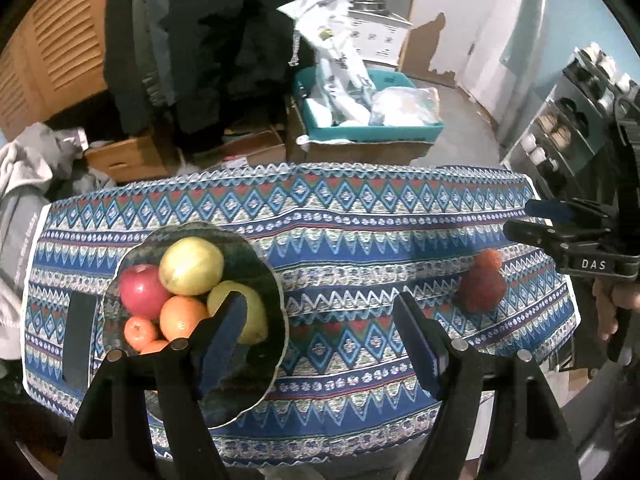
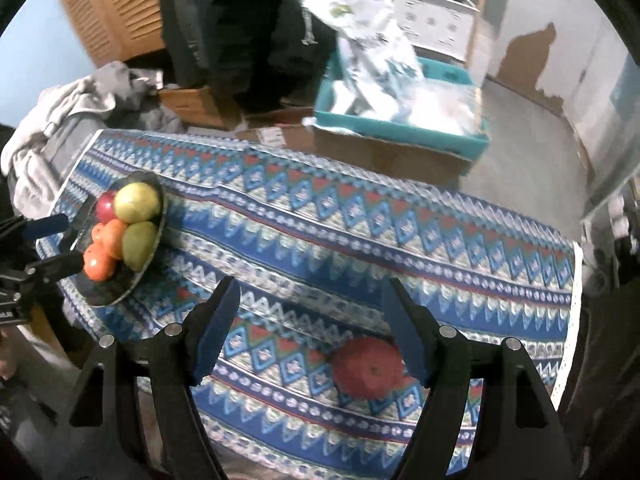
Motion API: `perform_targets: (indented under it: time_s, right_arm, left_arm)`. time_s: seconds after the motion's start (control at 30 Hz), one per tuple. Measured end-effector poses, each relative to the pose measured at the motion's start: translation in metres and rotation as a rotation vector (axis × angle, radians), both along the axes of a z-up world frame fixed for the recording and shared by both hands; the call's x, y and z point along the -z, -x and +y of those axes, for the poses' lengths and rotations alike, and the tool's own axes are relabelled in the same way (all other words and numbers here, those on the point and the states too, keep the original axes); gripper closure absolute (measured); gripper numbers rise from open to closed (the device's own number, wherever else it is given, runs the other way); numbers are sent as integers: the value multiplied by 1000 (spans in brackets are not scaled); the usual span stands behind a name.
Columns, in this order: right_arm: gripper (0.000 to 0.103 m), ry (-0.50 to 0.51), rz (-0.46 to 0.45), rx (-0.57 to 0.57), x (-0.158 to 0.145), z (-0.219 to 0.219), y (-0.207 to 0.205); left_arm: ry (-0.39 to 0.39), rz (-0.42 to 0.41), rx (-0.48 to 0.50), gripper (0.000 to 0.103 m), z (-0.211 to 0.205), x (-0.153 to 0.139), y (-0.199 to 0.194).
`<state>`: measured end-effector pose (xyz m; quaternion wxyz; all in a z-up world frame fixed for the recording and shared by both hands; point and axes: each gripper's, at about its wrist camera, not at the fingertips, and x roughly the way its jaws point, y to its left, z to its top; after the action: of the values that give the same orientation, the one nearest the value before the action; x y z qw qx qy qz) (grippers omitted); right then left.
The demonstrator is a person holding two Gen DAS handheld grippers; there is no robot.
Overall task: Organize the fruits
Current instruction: 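Move both open tools from the bowl toward the remaining red apple and tangerine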
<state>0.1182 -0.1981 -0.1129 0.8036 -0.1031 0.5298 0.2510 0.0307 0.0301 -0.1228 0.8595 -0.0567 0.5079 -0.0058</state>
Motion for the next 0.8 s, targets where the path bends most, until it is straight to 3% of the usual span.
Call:
perform_targets:
  time_s: [0.5,0.8]
  right_arm:
    - [29,27,60,129,36,-68,-13]
    - [29,62,107,177,63,-86,-22]
  left_arm:
    - [-70,23,91,23,-54,16,-26]
    - [-82,40,115,23,-71,31,-44]
